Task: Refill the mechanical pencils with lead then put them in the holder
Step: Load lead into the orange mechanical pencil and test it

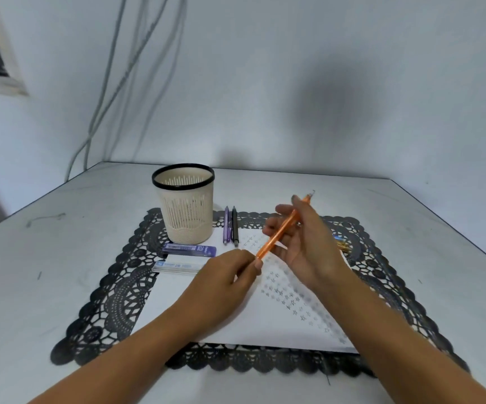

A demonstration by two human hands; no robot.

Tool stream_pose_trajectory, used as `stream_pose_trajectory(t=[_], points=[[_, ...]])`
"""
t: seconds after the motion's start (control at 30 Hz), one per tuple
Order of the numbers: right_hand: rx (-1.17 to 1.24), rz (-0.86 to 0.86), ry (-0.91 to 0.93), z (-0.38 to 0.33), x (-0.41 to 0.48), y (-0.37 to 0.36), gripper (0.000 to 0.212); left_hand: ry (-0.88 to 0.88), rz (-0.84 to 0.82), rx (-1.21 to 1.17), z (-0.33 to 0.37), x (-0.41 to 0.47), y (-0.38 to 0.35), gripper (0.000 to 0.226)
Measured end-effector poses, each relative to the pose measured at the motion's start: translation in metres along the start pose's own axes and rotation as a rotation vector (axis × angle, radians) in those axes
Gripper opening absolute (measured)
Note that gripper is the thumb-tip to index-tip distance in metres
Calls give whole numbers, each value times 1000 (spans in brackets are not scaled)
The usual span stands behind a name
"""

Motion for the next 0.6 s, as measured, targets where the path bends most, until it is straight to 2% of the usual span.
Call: stream_pose_trajectory(t=[0.13,0.23,0.47,0.53,0.6], points=[[422,-21,-34,0,2,-1,38,-27,-6,10,-1,-1,-3,22],[626,-101,-60,5,1,2,50,-47,-32,23,0,-2,-5,21],[664,-178,-77,11,0,10,60,-116,-137,38,1,-4,-9,22],[650,-168,-81,10,0,11,59,-131,-155,3,2,-5,-8,17],[630,-147,-71,9,0,14,52,-145,-178,-15,3,-5,-7,24]])
Point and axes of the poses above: each hand's wrist, its own x-axis towards the middle knuckle, its own y-axis out of the back of the hand, z = x × y, the point moved 2 cm from there along x, towards the middle knuckle, and after that the axes turned 13 degrees about -x, right-handed, at the moved point
